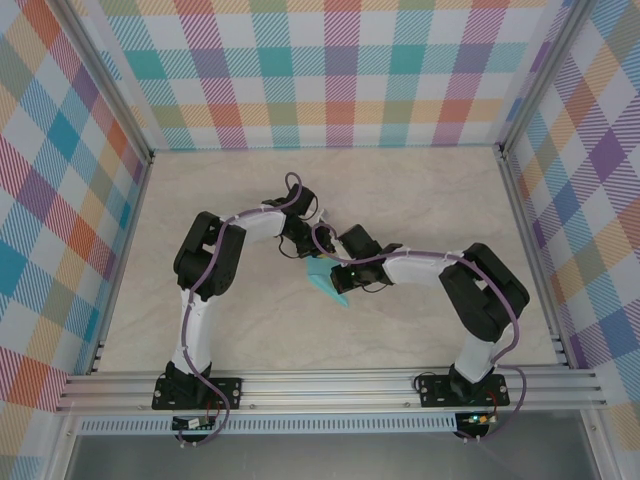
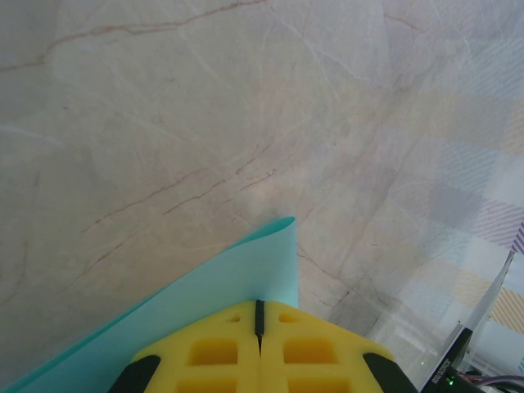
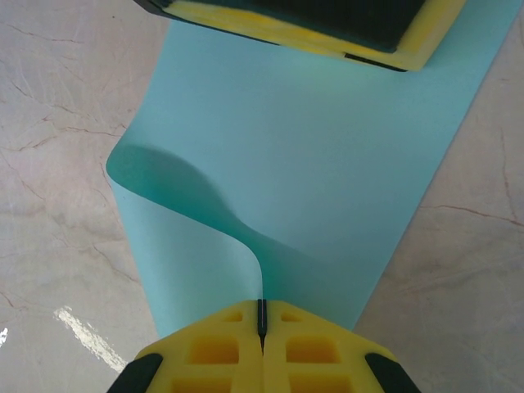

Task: Fold a paper plane with a square sheet of paper (fold left side to right side)
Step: Third fold the triangle at the center of the table.

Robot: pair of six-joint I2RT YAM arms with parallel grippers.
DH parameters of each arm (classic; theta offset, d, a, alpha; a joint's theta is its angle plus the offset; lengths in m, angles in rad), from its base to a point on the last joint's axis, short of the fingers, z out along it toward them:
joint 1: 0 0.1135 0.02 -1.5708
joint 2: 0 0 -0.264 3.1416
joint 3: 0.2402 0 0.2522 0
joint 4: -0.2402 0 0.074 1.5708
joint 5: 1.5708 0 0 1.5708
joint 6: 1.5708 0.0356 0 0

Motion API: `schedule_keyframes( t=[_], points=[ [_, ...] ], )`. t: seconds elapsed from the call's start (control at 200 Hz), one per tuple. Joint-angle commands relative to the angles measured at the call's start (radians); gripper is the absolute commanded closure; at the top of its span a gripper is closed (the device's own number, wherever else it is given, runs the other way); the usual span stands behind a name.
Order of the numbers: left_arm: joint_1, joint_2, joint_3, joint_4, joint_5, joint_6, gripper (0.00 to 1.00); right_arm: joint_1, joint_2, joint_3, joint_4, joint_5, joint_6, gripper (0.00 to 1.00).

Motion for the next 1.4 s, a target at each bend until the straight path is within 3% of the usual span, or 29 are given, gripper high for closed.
schedule_keyframes(
  t=[0.0,0.52,0.775,0.855,1.26,1.4],
  points=[
    [-0.024,0.063,-0.010,-0.055,-0.063,0.017,1.00,-0.007,0.019,0.023,-0.017,-0.011,0.004,1.00],
    [-0.024,0.062,-0.009,-0.052,-0.061,0.017,1.00,-0.006,0.026,-0.026,-0.020,-0.018,0.024,1.00],
    [-0.022,0.023,0.010,-0.088,-0.067,0.039,0.97,-0.006,0.053,-0.016,-0.063,-0.001,0.022,1.00],
    [-0.018,0.009,0.021,-0.098,-0.065,0.041,0.91,-0.006,0.056,-0.016,-0.070,0.000,0.022,1.00],
    [0.107,-0.068,0.119,-0.172,0.031,0.060,0.80,-0.007,0.070,-0.010,-0.097,-0.032,0.004,1.00],
    [0.150,-0.160,0.027,-0.160,0.033,0.075,0.86,-0.006,0.072,-0.009,-0.098,-0.036,0.001,1.00]
  ],
)
